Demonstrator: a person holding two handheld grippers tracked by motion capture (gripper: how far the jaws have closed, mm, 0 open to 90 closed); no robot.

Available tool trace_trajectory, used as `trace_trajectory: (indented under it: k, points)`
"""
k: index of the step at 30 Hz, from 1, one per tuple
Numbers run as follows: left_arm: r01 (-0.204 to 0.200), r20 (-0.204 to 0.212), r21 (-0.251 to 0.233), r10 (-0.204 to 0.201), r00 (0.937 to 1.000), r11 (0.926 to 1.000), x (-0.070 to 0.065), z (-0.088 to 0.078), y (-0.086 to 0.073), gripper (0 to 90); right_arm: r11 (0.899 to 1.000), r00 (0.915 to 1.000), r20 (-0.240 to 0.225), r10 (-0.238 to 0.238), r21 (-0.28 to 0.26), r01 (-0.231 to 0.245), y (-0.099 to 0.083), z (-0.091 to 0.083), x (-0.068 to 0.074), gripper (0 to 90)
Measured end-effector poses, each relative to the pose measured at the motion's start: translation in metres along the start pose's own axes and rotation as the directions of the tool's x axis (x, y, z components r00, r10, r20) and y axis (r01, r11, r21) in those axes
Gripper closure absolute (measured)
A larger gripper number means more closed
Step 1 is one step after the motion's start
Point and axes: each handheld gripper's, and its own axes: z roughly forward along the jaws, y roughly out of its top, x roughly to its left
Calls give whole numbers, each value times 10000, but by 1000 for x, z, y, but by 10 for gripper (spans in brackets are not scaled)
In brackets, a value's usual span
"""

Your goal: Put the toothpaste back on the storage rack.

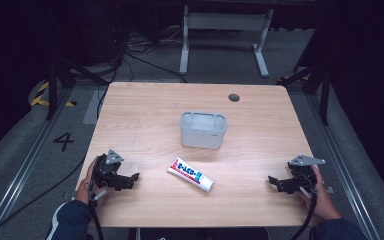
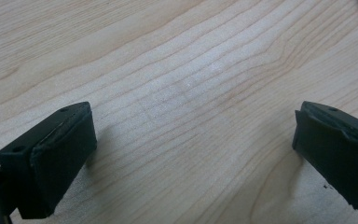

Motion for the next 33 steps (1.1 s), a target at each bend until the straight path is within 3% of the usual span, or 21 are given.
trace_trajectory:
  k: [6, 10, 13, 20, 24, 26, 28, 33]
  points:
    - [-395, 259, -60, 397, 9989, 9992, 4, 1, 1, 0, 10000, 10000, -19, -41, 46, 41, 1, 0, 0, 0]
    - [-324, 331, -20, 324, 9989, 9995, 4, 0, 0, 0, 9995, 9998, -118, -182, 239, 185, 2, -1, -1, 5]
    - [-756, 500, -21, 756, 9959, 9971, 5, -1, -1, 1, 9992, 9997, -87, -218, 344, 221, 2, -3, 0, 11]
    - [-741, 632, 51, 737, 9953, 9972, 4, -2, -1, 4, 9983, 9997, -109, -199, 549, 205, 4, -5, 0, 67]
    - [-774, 705, 54, 768, 9946, 9970, 4, -2, -1, 5, 9990, 9993, -316, -193, 387, 205, 5, -9, -1, 202]
    - [-807, 767, 34, 802, 9938, 9967, 5, -1, -1, 5, 9989, 9987, -412, -304, 354, 319, 6, -12, 2, 164]
    - [-848, 788, 28, 843, 9933, 9964, 5, -1, -1, 5, 9992, 9979, -539, -364, 173, 374, 8, -15, 6, 209]
    - [-851, 790, 32, 846, 9933, 9964, 5, -1, -1, 5, 9966, 9939, -757, -805, 96, 814, 16, -18, 17, 216]
